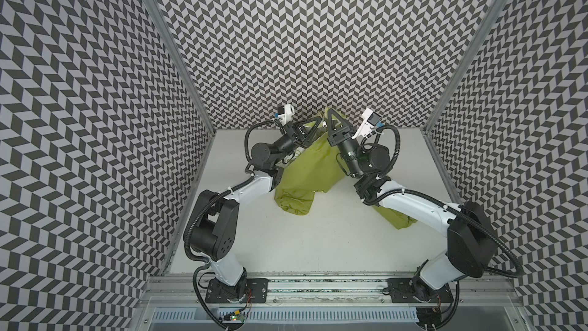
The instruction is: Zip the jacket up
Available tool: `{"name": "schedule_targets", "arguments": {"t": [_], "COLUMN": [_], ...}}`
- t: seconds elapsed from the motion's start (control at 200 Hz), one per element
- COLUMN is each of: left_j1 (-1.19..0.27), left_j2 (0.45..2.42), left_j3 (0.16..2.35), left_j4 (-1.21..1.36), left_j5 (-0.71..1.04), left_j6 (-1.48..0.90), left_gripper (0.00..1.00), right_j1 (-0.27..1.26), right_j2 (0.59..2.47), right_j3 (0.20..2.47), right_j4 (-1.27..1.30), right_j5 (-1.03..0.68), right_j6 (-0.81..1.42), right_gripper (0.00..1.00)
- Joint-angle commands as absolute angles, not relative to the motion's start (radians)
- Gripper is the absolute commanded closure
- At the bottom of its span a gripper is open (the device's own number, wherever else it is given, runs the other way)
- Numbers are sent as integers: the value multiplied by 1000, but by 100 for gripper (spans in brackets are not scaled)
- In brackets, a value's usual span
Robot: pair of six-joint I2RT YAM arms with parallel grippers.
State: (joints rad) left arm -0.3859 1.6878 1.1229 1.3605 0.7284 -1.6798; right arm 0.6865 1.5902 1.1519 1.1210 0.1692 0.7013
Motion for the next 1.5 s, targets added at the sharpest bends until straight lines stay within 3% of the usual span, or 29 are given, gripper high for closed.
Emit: {"name": "schedule_targets", "arguments": {"t": [0.0, 1.497], "left_j1": [-380, -358], "left_j2": [1679, 1704], "left_j3": [1160, 1273], "left_j4": [1418, 1419], "left_j5": [728, 685], "left_j6": [-1684, -1799], "left_gripper": [100, 100], "right_j1": [697, 730], "right_j2": [1548, 1532], "right_j3": [1147, 1006], "right_j4": [1200, 1220], "right_j5": [154, 126], "right_j6": [711, 698], "right_gripper": [100, 100]}}
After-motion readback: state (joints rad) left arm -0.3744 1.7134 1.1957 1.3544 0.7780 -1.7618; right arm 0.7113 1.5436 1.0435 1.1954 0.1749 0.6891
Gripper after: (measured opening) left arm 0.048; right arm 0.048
